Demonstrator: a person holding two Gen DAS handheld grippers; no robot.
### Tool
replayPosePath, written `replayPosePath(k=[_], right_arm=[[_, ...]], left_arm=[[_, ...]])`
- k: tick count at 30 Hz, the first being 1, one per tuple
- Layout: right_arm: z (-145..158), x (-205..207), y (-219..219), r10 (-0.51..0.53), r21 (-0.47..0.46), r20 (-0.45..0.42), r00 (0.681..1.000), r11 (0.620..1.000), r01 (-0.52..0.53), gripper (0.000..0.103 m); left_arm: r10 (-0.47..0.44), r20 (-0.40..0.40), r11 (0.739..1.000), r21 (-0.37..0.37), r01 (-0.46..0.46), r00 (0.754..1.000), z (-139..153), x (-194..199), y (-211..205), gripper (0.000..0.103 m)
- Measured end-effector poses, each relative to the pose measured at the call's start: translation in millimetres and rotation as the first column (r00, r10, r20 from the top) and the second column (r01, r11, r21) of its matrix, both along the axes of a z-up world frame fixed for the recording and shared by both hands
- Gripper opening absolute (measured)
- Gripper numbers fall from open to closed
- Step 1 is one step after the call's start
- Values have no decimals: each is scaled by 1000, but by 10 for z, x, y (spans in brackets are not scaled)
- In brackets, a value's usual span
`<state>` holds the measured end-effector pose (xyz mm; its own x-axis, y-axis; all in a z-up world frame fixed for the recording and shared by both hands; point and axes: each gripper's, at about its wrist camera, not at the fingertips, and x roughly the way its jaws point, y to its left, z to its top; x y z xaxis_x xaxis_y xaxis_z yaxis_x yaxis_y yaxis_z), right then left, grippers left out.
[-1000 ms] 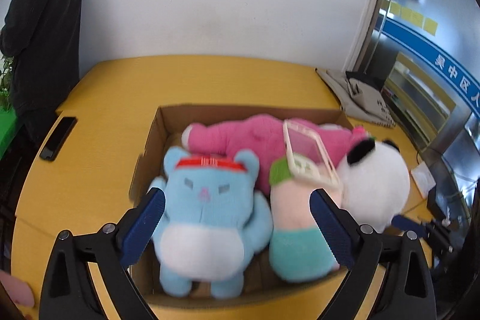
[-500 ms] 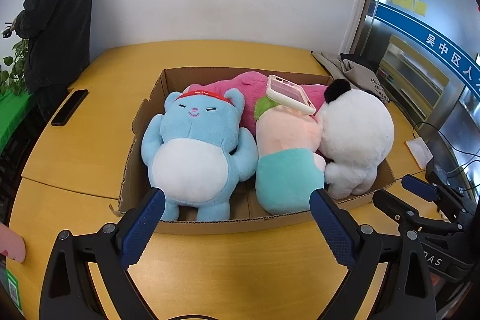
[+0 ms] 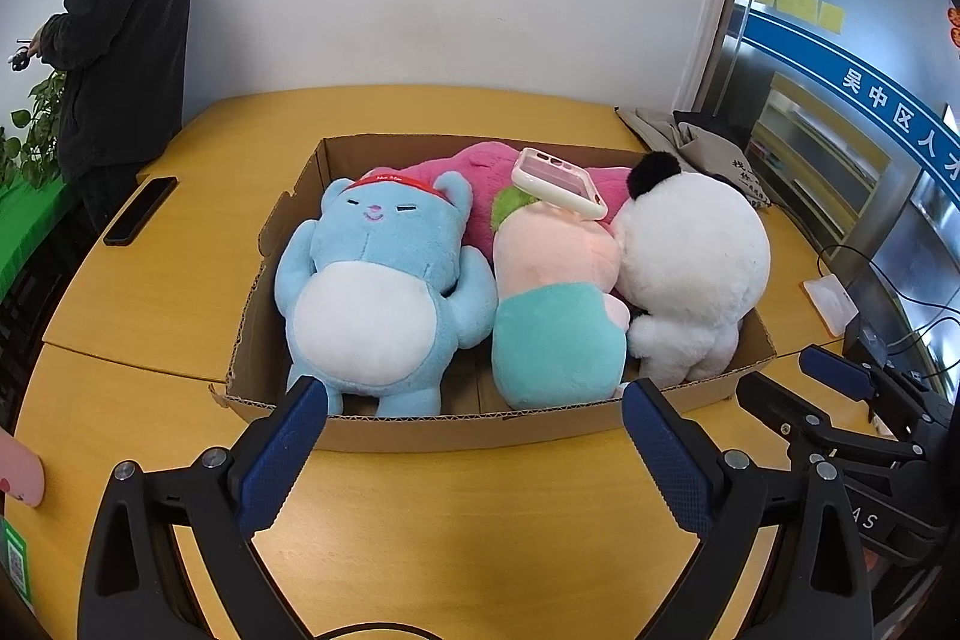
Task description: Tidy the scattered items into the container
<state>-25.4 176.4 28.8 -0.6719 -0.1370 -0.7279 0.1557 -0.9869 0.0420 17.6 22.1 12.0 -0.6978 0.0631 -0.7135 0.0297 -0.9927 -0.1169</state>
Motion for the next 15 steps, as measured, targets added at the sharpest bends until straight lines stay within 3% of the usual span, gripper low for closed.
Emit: replayPosePath(k=[15], right_arm=[[-98, -40, 23, -5, 2, 22, 1000, 1000, 4, 71]], left_arm=[[-12, 13, 1000, -4, 13, 1000, -69, -21, 55, 100]])
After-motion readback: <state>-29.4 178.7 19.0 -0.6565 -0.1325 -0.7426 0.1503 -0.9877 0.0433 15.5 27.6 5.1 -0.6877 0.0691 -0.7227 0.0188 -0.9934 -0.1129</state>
